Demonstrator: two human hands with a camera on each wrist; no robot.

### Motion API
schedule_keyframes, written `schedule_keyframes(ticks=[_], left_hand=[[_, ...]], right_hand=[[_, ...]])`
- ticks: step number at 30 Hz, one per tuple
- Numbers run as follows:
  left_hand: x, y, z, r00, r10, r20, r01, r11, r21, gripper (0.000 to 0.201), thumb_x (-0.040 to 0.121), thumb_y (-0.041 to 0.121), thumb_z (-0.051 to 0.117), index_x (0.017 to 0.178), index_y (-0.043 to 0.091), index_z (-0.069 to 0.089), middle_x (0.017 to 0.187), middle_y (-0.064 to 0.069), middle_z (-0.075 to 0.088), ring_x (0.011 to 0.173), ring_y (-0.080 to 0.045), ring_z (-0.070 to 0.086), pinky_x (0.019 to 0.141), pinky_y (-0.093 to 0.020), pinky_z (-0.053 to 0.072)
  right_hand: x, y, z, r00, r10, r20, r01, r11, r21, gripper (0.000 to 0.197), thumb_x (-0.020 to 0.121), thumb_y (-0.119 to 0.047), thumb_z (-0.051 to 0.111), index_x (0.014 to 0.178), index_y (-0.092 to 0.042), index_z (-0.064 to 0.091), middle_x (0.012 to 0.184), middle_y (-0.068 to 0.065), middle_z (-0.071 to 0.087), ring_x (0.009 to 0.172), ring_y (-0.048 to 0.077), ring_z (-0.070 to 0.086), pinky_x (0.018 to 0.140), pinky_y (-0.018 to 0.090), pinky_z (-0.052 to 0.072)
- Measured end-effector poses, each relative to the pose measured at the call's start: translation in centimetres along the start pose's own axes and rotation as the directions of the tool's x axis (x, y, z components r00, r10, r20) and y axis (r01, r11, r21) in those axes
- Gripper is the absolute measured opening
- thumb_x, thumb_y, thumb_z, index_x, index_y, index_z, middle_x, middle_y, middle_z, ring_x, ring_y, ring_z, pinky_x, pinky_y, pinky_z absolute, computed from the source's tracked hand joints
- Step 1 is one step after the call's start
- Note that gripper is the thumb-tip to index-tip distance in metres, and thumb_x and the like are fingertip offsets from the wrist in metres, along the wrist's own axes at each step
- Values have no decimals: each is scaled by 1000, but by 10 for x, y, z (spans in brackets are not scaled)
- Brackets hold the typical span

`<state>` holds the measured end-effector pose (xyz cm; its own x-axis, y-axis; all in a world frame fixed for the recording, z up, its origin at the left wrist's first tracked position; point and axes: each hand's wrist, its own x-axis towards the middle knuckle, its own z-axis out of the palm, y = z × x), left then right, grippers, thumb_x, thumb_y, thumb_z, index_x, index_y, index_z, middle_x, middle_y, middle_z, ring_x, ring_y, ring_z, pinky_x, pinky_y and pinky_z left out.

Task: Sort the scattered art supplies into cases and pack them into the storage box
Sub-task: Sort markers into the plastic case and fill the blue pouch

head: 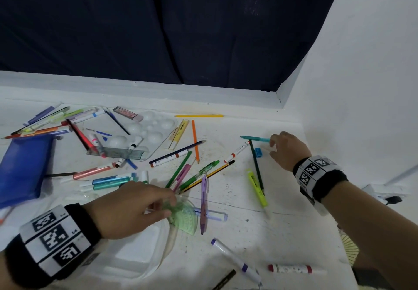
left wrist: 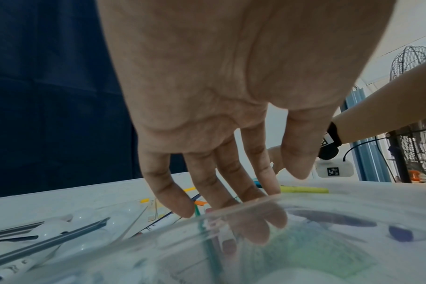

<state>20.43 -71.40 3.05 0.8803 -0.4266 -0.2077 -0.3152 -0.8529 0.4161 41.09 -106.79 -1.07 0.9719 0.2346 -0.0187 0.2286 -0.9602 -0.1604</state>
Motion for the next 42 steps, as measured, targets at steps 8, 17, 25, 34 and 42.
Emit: schedule_keyframes(ticks=[8,17,25,34,42], left_hand=[[-7,-4,0,999,8,-45,-9,1000,-26,19,96,54,52,111,44,59,89,19,61,86,3,58,74,-16,46],[-32,-6,-11,986,59,-154,-77,991,-112,35,93,64,41,108,40,60,100,19,62,100,-1,59,89,-28,48],[-98,-10,-22,913,-5,-409,-98,968,-230,26,92,56,51,104,39,66,106,22,66,104,-2,63,86,-14,45],[-196,-68,5,871,-231,-434,58,925,-376,12,93,39,58,103,40,67,99,17,69,94,-10,65,80,-12,45],[-256,-136,36,985,-153,-83,144,984,-105,44,81,77,47,124,66,41,130,44,41,129,13,34,105,-35,40]], right_hand=[[-15,-38,-2,997,35,65,-25,988,-151,14,94,-14,48,107,-11,55,98,7,60,77,25,54,67,31,46],[-50,-79,-14,990,99,-103,-65,953,296,6,83,-16,61,87,-12,60,84,6,64,77,25,58,66,31,45],[-128,-171,-41,986,38,-163,88,710,699,16,75,-10,75,71,-23,68,72,-7,67,59,1,58,62,7,41],[-210,-267,-28,997,-82,15,13,339,941,25,75,3,79,86,-18,72,92,8,68,72,14,65,70,22,52],[-247,-324,-1,972,-189,140,-31,487,873,21,80,-2,75,93,-17,67,96,9,64,73,25,74,66,31,56]])
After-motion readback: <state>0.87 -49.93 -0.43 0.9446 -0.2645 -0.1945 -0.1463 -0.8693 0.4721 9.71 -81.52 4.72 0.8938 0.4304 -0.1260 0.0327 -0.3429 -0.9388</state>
